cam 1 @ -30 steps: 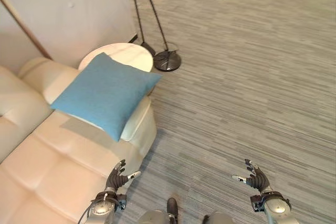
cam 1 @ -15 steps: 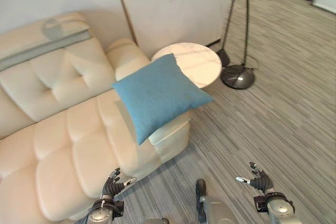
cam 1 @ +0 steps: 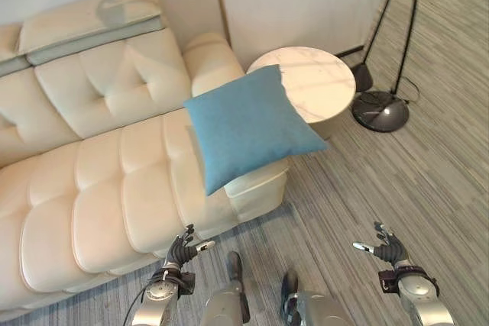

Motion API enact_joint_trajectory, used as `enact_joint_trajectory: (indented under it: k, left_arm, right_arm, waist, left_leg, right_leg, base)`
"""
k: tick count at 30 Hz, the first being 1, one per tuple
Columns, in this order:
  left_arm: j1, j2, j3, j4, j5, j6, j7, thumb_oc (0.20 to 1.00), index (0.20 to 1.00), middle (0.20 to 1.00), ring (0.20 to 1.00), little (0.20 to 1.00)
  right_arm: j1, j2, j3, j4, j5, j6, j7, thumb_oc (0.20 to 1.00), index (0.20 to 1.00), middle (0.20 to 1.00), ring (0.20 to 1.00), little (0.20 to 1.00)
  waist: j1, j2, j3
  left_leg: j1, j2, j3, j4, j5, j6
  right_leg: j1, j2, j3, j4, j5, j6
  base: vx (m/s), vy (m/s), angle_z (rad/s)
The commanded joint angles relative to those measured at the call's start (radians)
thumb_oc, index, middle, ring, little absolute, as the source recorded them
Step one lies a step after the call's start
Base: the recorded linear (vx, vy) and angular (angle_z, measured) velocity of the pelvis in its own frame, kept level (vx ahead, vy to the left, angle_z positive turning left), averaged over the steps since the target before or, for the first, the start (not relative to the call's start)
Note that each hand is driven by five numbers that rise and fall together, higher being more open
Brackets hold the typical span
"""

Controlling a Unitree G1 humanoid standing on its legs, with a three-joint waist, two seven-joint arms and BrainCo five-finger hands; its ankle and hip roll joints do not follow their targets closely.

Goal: Pick up all the scattered cushions and arrange them neatly on the sofa.

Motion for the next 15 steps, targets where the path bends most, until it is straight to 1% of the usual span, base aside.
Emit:
enact_joint_trajectory:
  k: [1,2,3,5,6,7,8,9,10,11,12,13,14,15]
  left_arm:
    - [0.029,0.046,0.040,-0.045,0.009,-0.029,0.006,1.000,1.000,1.000,1.000,1.000]
    - [0.020,0.062,0.046,-0.044,0.012,-0.026,0.010,1.000,1.000,1.000,1.000,1.000]
    - [0.020,0.062,0.046,-0.044,0.012,-0.026,0.010,1.000,1.000,1.000,1.000,1.000]
    - [0.005,0.080,0.055,-0.048,0.006,-0.030,0.018,1.000,1.000,1.000,1.000,1.000]
    - [-0.001,0.084,0.059,-0.048,-0.001,-0.034,0.020,1.000,1.000,1.000,1.000,1.000]
    - [-0.002,0.087,0.062,-0.047,-0.010,-0.038,0.025,1.000,1.000,1.000,1.000,1.000]
    - [-0.001,0.088,0.066,-0.048,-0.015,-0.040,0.026,1.000,1.000,1.000,1.000,1.000]
    - [-0.001,0.088,0.066,-0.048,-0.015,-0.040,0.026,1.000,1.000,1.000,1.000,1.000]
    - [0.002,0.089,0.067,-0.055,-0.018,-0.040,0.028,1.000,1.000,1.000,1.000,1.000]
    - [0.008,0.087,0.066,-0.059,-0.026,-0.039,0.028,1.000,1.000,1.000,1.000,1.000]
    - [0.012,0.085,0.067,-0.061,-0.031,-0.038,0.027,1.000,1.000,1.000,1.000,1.000]
    - [0.013,0.082,0.070,-0.061,-0.034,-0.037,0.026,1.000,1.000,1.000,1.000,1.000]
    - [0.013,0.077,0.077,-0.065,-0.038,-0.040,0.024,1.000,1.000,1.000,1.000,1.000]
    - [0.013,0.077,0.077,-0.065,-0.038,-0.040,0.024,1.000,1.000,1.000,1.000,1.000]
  right_arm:
    - [0.030,-0.018,-0.010,-0.056,-0.021,-0.021,0.002,1.000,1.000,1.000,1.000,1.000]
    - [0.029,-0.014,-0.006,-0.061,-0.032,-0.021,0.006,1.000,1.000,1.000,1.000,1.000]
    - [0.029,-0.014,-0.006,-0.061,-0.032,-0.021,0.005,1.000,1.000,1.000,1.000,1.000]
    - [0.022,-0.008,-0.001,-0.074,-0.031,-0.027,0.004,1.000,1.000,1.000,1.000,1.000]
    - [0.018,-0.008,0.002,-0.077,-0.029,-0.029,0.005,1.000,1.000,1.000,1.000,1.000]
    - [0.013,-0.006,0.001,-0.070,-0.020,-0.028,0.005,1.000,1.000,1.000,1.000,1.000]
    - [0.009,-0.006,-0.003,-0.062,-0.016,-0.025,0.003,1.000,1.000,1.000,1.000,1.000]
    - [0.009,-0.006,-0.003,-0.062,-0.016,-0.025,0.003,1.000,1.000,1.000,1.000,1.000]
    - [0.005,-0.009,-0.005,-0.062,-0.016,-0.024,-0.002,1.000,1.000,1.000,1.000,1.000]
    - [0.002,-0.012,-0.008,-0.059,-0.017,-0.021,-0.007,1.000,1.000,1.000,1.000,1.000]
    - [0.001,-0.015,-0.013,-0.060,-0.021,-0.020,-0.012,1.000,1.000,1.000,1.000,1.000]
    - [0.000,-0.023,-0.019,-0.063,-0.032,-0.018,-0.018,1.000,1.000,1.000,1.000,1.000]
    - [-0.002,-0.051,-0.025,-0.078,-0.086,-0.014,-0.030,1.000,1.000,1.000,1.000,1.000]
    - [-0.002,-0.051,-0.025,-0.078,-0.086,-0.014,-0.030,1.000,1.000,1.000,1.000,1.000]
  waist:
    - [-0.012,-0.021,-0.070]
    - [-0.014,-0.040,-0.062]
    - [-0.013,-0.041,-0.063]
    - [-0.021,-0.047,-0.050]
    - [-0.024,-0.044,-0.043]
    - [-0.033,-0.035,-0.035]
    - [-0.034,-0.029,-0.036]
    - [-0.036,-0.029,-0.034]
    - [-0.038,-0.028,-0.029]
    - [-0.045,-0.028,-0.019]
    - [-0.051,-0.032,-0.011]
    - [-0.055,-0.036,-0.008]
    - [-0.065,-0.048,0.000]
    - [-0.065,-0.048,0.000]
  left_leg:
    - [-0.047,-0.069,0.022,0.022,0.071,0.036]
    - [-0.012,-0.090,0.027,0.038,0.037,0.065]
    - [-0.013,-0.091,0.029,0.038,0.036,0.065]
    - [0.036,-0.109,0.022,0.027,0.005,0.088]
    - [0.064,-0.110,0.014,0.021,-0.009,0.095]
    - [0.095,-0.118,0.002,0.013,-0.023,0.101]
    - [0.109,-0.116,-0.003,0.002,-0.030,0.102]
    - [0.112,-0.117,-0.005,0.001,-0.031,0.102]
    - [0.124,-0.119,-0.009,0.000,-0.040,0.102]
    - [0.140,-0.124,-0.020,0.000,-0.047,0.103]
    - [0.155,-0.133,-0.033,0.001,-0.057,0.103]
    - [0.162,-0.139,-0.046,0.004,-0.063,0.102]
    - [0.177,-0.155,-0.071,0.008,-0.077,0.099]
    - [0.177,-0.154,-0.072,0.008,-0.078,0.099]
  right_leg:
    - [0.218,-0.116,-0.011,-0.062,-0.010,0.155]
    - [0.169,-0.157,-0.004,0.091,0.052,0.171]
    - [0.167,-0.158,-0.002,0.093,0.051,0.172]
    - [0.082,-0.180,0.015,0.238,0.127,0.178]
    - [0.044,-0.181,0.016,0.265,0.135,0.169]
    - [-0.006,-0.165,0.022,0.261,0.123,0.155]
    - [-0.031,-0.159,0.014,0.226,0.118,0.151]
    - [-0.028,-0.159,0.012,0.226,0.116,0.151]
    - [-0.042,-0.162,-0.003,0.189,0.111,0.151]
    - [-0.059,-0.155,-0.007,0.147,0.107,0.149]
    - [-0.073,-0.146,0.005,0.109,0.107,0.155]
    - [-0.083,-0.137,0.021,0.054,0.123,0.164]
    - [-0.097,-0.126,0.063,-0.039,0.156,0.182]
    - [-0.096,-0.125,0.063,-0.040,0.156,0.182]
  base:
    - [0.29,0.214,-0.46]
    - [0.29,0.215,-0.33]
    - [0.24,0.200,-0.10]
    - [0.18,0.137,0.03]
    - [0.30,0.145,0.18]
    - [0.30,0.101,0.11]
    - [0.20,0.053,0.24]
    - [0.14,0.012,0.10]
    - [0.14,-0.002,0.14]
    - [0.21,-0.004,0.06]
    - [0.19,-0.026,0.09]
    - [0.25,-0.055,0.23]
    - [0.18,-0.051,0.29]
    - [0.17,-0.050,0.45]
